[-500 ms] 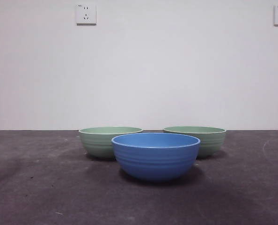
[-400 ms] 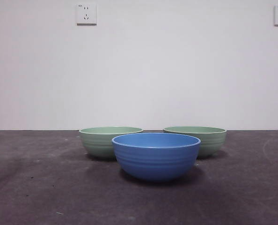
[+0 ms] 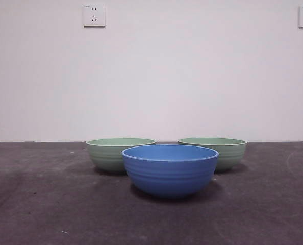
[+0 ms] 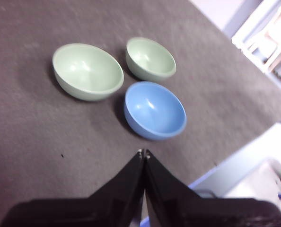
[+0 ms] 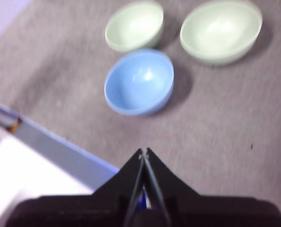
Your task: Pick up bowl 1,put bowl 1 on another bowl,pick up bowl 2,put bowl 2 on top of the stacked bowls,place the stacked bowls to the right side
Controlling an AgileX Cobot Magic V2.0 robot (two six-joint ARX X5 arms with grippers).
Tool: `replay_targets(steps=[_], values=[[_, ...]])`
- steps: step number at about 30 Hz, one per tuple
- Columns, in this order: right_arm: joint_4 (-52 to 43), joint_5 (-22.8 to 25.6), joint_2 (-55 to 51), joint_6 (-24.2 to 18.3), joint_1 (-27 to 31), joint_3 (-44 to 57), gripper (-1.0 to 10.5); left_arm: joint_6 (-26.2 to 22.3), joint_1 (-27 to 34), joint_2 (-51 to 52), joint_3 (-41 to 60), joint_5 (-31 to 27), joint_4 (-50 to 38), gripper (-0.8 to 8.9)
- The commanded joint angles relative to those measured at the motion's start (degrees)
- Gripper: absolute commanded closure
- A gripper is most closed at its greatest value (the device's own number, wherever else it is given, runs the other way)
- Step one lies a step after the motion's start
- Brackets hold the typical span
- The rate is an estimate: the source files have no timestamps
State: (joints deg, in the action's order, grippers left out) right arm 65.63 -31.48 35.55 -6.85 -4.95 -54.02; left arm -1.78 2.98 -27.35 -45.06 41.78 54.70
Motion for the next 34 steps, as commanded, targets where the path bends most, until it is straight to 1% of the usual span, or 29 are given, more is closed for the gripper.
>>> replay_targets(steps=[1, 5, 7, 8, 9, 10, 11, 12, 13, 14, 15, 20, 26, 34], values=[[1.79, 0.04, 1.49, -3.48, -0.5, -0.7, 9.6, -5.88, -0.55, -1.09, -1.79, 0.04, 2.97, 8.21], [1.75, 0.2, 2.45, -3.54, -0.83, -0.7, 9.6, -5.99, -0.76, -1.92, -2.67, -0.15, 4.15, 8.14], [1.7, 0.17, 2.8, -3.48, -0.83, -0.7, 9.3, -5.79, -0.76, -2.34, -2.67, -0.17, 4.2, 8.01], [1.7, 0.2, 2.93, -3.1, -0.83, -0.7, 8.8, -5.7, -0.76, -2.64, -2.67, -0.22, 4.39, 7.37], [1.7, 0.2, 3.08, -2.69, -0.83, -0.7, 8.2, -5.7, -0.76, -2.91, -2.67, -0.22, 4.55, 6.46], [1.7, 0.22, 3.15, -2.1, -0.83, -0.7, 7.5, -5.46, -0.76, -3.17, -2.67, -0.24, 4.57, 5.29], [1.62, 0.26, 3.32, -1.33, -0.81, -0.7, 6.5, -5.01, -0.76, -3.43, -2.67, -0.39, 4.55, 3.75], [1.44, 0.26, 3.5, -0.66, -0.83, -0.7, 5.7, -4.61, -0.76, -3.69, -2.67, -0.48, 4.5, 2.64], [1.29, 0.26, 3.58, 0.04, -0.81, -0.7, 4.5, -4.22, -0.76, -3.93, -2.67, -0.5, 4.52, 1.86], [1.25, 0.22, 3.69, 0.24, -0.81, -0.7, 3.8, -4.2, -0.76, -4.15, -2.67, -0.48, 4.55, 1.76], [1.25, 0.2, 3.85, 0.63, -0.81, -0.7, 3.4, -4.17, -0.76, -4.39, -2.67, -0.44, 4.57, 1.79], [1.22, -0.04, 4.68, 1.25, -0.83, -0.7, 3.4, -4.15, -0.76, -5.92, -2.67, -0.33, 4.52, 1.79], [-1.01, 0.07, 6.05, 3.91, -0.81, -0.7, 3.4, -3.69, -0.76, -6.97, -2.67, -0.37, 3.5, 1.8], [-10.34, 0.81, 12.61, 8.96, -0.83, -0.7, 3.5, -1.75, -0.76, -6.99, -2.69, -0.37, 0.31, 1.8]])
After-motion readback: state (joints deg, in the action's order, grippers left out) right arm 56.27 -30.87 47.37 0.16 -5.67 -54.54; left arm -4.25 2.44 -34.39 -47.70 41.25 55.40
